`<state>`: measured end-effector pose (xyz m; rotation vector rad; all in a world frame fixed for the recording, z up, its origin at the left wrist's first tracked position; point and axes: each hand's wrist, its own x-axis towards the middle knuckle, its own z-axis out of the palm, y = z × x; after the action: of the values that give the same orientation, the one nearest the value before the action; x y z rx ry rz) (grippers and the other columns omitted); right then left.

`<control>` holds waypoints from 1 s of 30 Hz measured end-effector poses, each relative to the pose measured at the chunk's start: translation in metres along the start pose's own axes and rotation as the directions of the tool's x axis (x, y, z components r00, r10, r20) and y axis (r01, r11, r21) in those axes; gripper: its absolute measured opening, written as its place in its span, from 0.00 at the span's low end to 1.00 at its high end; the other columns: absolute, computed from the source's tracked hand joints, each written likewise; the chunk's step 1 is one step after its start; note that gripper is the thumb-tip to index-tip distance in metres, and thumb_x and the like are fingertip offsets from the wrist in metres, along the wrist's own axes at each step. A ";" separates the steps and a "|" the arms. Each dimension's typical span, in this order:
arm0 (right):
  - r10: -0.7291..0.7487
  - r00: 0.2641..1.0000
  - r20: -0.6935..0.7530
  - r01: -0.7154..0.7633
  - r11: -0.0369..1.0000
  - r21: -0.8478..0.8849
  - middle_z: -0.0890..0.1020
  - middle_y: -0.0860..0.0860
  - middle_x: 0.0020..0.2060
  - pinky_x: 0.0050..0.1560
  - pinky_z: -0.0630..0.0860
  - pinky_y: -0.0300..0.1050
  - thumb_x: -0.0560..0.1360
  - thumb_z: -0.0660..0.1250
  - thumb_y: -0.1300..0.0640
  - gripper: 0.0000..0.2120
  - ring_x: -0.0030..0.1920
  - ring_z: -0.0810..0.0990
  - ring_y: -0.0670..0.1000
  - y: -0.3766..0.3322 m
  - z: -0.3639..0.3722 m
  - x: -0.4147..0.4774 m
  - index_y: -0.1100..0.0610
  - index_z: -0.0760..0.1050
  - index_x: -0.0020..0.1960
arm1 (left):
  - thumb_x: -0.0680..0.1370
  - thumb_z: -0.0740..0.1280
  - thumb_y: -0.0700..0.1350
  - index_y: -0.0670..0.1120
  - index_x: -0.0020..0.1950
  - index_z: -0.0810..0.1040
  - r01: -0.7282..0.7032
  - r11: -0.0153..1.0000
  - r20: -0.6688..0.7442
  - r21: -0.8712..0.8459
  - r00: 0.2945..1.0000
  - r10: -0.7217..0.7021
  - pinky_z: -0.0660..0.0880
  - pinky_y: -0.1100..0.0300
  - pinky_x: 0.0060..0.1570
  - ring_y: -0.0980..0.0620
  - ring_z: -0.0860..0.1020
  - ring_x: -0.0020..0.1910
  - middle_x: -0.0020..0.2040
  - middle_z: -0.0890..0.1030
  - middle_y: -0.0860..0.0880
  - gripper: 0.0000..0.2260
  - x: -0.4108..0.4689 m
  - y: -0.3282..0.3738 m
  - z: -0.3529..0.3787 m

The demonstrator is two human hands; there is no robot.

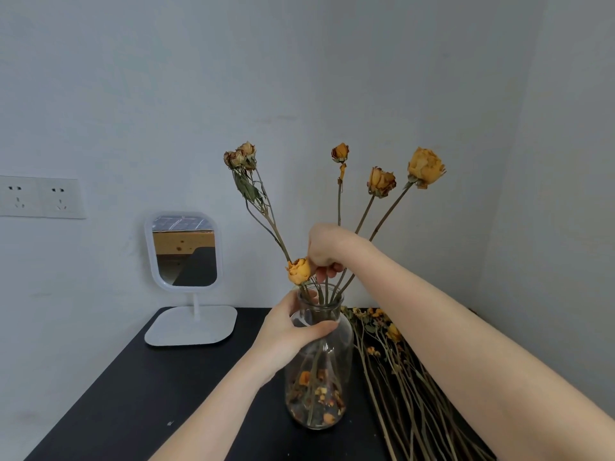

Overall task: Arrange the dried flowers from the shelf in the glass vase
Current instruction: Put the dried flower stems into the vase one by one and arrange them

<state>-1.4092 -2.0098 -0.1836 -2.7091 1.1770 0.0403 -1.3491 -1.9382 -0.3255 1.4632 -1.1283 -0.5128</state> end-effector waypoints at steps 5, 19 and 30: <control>-0.043 0.998 -0.053 0.048 0.993 0.105 0.79 0.53 0.31 0.32 0.71 0.37 0.77 0.64 0.59 0.11 0.26 0.73 0.47 0.004 -0.013 -0.017 0.63 0.76 0.38 | 0.64 0.77 0.53 0.64 0.51 0.73 0.015 1.000 0.003 -0.027 1.000 -0.015 0.71 0.72 0.42 0.67 0.76 0.52 0.51 0.79 0.65 0.20 -0.003 0.000 0.000; -0.272 0.927 -0.258 0.358 0.846 0.396 0.82 0.54 0.27 0.22 0.72 0.32 0.77 0.64 0.58 0.08 0.19 0.77 0.44 0.045 0.001 -0.095 0.61 0.79 0.46 | 0.69 0.74 0.47 0.55 0.53 0.70 -0.047 0.996 -0.425 0.076 0.902 0.075 0.64 0.69 0.53 0.60 0.70 0.54 0.52 0.73 0.62 0.17 -0.056 -0.006 0.023; 0.078 0.992 0.096 -0.116 0.856 0.504 0.82 0.52 0.35 0.26 0.73 0.33 0.76 0.65 0.56 0.09 0.28 0.79 0.44 0.180 0.101 -0.071 0.56 0.77 0.54 | 0.75 0.67 0.52 0.58 0.47 0.73 -0.023 0.942 0.104 0.336 0.995 -0.012 0.71 0.66 0.37 0.61 0.72 0.30 0.31 0.73 0.56 0.04 -0.081 -0.030 0.099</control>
<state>-1.5839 -2.0607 -0.3048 -2.1660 1.1117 -0.1398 -1.4562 -1.9225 -0.4000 1.7426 -1.3524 -0.4089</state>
